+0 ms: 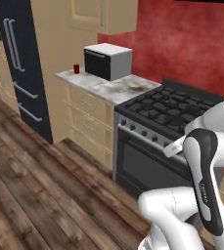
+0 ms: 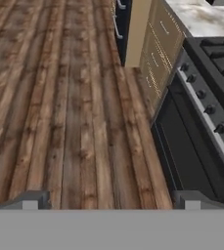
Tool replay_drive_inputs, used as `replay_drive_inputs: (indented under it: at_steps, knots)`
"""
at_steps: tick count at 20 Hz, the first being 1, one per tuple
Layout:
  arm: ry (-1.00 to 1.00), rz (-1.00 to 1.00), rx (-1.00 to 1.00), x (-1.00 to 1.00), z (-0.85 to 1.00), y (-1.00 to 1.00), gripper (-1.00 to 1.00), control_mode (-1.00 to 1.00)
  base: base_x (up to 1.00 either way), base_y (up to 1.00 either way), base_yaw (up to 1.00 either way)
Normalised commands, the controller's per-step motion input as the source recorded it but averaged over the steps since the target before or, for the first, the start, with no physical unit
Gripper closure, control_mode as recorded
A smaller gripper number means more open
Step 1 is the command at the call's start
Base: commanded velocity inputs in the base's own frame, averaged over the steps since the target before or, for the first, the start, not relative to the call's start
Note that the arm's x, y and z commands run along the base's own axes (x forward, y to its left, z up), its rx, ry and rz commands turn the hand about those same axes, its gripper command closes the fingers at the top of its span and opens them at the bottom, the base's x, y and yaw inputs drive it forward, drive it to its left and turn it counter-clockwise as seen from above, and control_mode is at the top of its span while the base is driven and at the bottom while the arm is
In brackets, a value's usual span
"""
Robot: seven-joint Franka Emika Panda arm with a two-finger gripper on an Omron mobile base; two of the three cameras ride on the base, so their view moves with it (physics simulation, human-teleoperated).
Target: Four empty soda cans are scattered around the kitchen. Gather all the cans and cluster them next to the stove for recycling.
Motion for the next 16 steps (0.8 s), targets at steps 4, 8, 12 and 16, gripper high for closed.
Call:
replay_drive_inputs:
  at_steps: [4, 8, 12, 16]
  knots:
    - [0.0, 0.0, 0.0, 0.0, 0.0, 0.0, -1.0, 1.0, 0.18, 0.24, 0.19]
    - [0.0, 0.0, 0.0, 0.0, 0.0, 0.0, -1.0, 1.0, 0.28, 0.31, 0.18]
    - [0.0, 0.0, 0.0, 0.0, 0.0, 0.0, -1.0, 1.0, 0.36, 0.39, 0.17]
    - [0.0, 0.0, 0.0, 0.0, 0.0, 0.0, -1.0, 1.0, 0.36, 0.44, 0.16]
